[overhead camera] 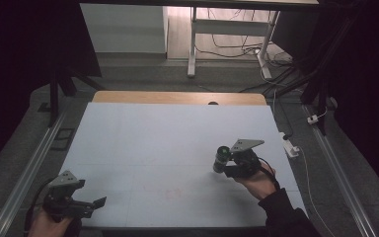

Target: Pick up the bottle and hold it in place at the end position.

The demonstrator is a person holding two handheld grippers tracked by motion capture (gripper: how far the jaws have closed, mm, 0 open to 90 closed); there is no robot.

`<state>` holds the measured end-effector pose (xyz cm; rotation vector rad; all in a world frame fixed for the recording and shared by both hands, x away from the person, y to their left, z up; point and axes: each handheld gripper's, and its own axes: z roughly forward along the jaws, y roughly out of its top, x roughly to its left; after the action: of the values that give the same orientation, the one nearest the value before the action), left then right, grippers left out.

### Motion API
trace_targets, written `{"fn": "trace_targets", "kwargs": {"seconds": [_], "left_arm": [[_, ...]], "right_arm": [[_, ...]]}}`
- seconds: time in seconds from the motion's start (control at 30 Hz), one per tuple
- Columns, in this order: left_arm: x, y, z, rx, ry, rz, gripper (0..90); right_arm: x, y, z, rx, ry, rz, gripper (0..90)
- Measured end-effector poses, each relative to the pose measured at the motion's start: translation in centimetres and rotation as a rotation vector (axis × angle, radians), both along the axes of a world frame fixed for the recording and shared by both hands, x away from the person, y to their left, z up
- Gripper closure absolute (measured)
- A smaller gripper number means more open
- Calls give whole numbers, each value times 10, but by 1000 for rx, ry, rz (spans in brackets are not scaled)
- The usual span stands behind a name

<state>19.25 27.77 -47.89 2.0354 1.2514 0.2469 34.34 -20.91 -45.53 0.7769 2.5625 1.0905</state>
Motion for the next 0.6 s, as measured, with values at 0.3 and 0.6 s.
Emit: {"fn": "trace_targets", "kwargs": {"seconds": [0.3, 0.6], "left_arm": [[0, -1, 1, 14, -11, 11, 0], [1, -4, 0, 37, -3, 11, 0]], "right_arm": [[12, 27, 4, 16, 9, 32, 530], [27, 48, 5, 19, 4, 57, 530]]}}
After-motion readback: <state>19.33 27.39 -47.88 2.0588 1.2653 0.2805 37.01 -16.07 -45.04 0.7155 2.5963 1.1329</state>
